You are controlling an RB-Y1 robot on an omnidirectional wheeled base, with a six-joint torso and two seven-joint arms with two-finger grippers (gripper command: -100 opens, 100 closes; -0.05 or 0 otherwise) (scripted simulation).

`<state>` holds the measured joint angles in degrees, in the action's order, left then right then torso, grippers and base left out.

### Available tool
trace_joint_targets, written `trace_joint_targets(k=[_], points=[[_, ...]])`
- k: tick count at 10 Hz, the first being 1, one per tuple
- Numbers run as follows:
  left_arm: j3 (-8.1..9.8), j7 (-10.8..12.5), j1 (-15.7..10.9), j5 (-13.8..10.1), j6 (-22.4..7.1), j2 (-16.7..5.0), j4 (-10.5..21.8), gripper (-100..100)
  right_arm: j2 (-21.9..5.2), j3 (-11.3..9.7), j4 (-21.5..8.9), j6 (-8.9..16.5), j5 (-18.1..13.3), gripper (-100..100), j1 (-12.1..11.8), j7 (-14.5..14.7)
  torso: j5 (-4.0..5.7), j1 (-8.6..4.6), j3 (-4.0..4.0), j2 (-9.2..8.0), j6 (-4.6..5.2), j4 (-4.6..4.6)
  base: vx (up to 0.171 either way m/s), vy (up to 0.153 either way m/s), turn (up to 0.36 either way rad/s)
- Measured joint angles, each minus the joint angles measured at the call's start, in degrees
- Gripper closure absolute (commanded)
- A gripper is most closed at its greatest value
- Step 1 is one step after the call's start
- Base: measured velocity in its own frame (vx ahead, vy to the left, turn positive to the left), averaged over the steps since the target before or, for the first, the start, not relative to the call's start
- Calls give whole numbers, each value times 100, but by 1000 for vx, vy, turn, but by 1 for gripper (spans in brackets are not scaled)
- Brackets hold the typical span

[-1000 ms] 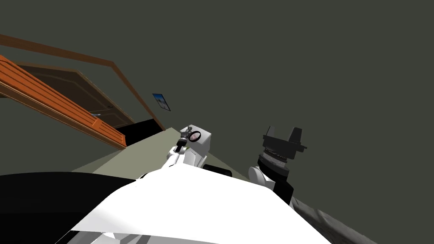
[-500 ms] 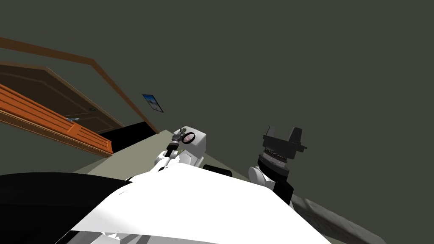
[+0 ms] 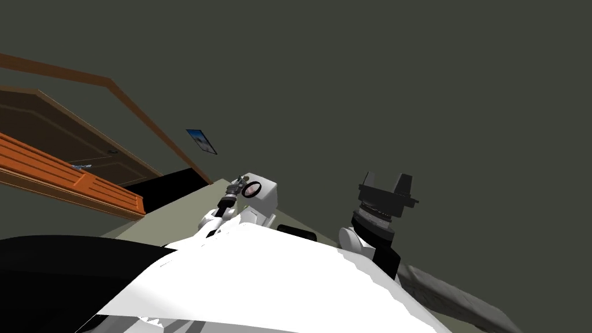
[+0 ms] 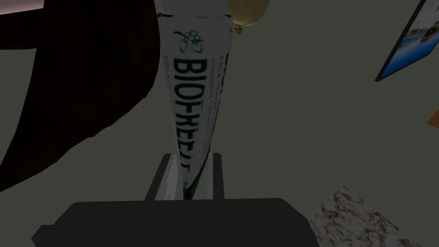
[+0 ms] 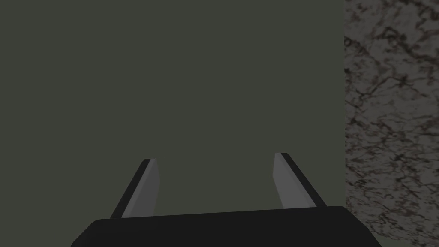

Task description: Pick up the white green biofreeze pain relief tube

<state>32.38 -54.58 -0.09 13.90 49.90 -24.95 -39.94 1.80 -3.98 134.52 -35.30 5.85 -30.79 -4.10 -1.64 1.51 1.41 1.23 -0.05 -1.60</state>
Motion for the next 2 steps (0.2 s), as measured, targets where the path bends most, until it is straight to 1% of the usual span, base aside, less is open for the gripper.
trace_joint_targets(k=[1, 2], points=[[4, 32, 56, -121, 59, -156, 114, 100, 0, -1, 0, 0, 0, 0, 0, 0, 2, -10, 4, 10, 5, 0, 22, -26, -37], [7, 40, 60, -139, 81, -178, 131, 0, 0, 0, 0, 0, 0, 0, 0, 0, 1, -10, 6, 10, 3, -2, 0, 0, 0]])
